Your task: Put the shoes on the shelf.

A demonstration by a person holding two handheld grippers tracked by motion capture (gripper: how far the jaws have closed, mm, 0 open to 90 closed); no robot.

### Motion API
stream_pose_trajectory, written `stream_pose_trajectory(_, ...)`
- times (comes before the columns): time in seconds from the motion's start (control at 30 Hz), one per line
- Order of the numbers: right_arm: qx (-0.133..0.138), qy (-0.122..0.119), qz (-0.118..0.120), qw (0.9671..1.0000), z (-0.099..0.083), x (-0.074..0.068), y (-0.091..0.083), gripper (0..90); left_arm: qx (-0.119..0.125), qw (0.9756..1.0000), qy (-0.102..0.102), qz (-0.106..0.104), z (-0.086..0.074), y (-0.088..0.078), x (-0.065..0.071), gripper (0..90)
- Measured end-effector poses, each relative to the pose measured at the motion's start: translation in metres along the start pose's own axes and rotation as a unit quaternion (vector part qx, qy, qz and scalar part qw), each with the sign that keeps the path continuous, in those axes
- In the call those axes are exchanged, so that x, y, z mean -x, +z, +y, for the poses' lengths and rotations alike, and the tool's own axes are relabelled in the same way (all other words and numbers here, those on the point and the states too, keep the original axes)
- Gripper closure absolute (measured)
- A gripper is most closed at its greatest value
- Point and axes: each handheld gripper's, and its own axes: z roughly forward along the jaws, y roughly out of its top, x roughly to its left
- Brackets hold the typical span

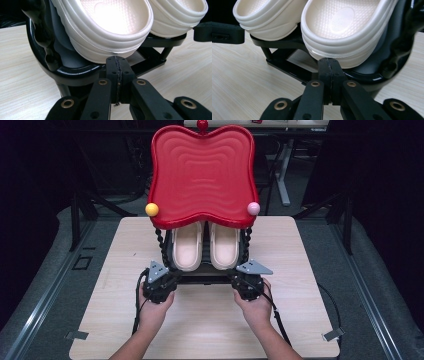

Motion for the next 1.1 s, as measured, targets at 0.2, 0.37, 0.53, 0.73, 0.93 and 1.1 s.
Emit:
stream_pose_trajectory(0.2,-0.003,-0.006,0.002,1.0,0.004,-0.006,0.01,90.0,0.002,1.0,0.003,0.003,0.004,0.008,0.002,89.1)
stream_pose_trajectory(0.37,-0.004,-0.01,0.001,0.9999,0.006,-0.008,0.015,90.0,-0.002,1.0,0.001,0.006,0.004,0.014,0.003,89.0)
stream_pose_trajectory(0.53,-0.007,-0.008,-0.001,0.9999,0.008,-0.007,0.02,90.0,-0.003,1.0,-0.003,0.008,0.005,0.019,0.003,89.0)
stream_pose_trajectory(0.73,-0.01,-0.009,-0.003,0.9999,0.009,-0.007,0.024,90.0,-0.004,1.0,-0.005,0.003,0.007,0.025,0.003,88.9)
stream_pose_trajectory(0.93,-0.008,-0.007,0.0,0.9999,0.008,-0.007,0.025,88.7,-0.003,1.0,0.001,0.004,0.006,0.025,0.006,86.6)
stream_pose_trajectory(1.1,0.001,-0.017,-0.001,0.9999,0.008,-0.006,0.017,89.0,0.012,0.9998,0.008,0.011,0.008,0.016,0.004,85.9)
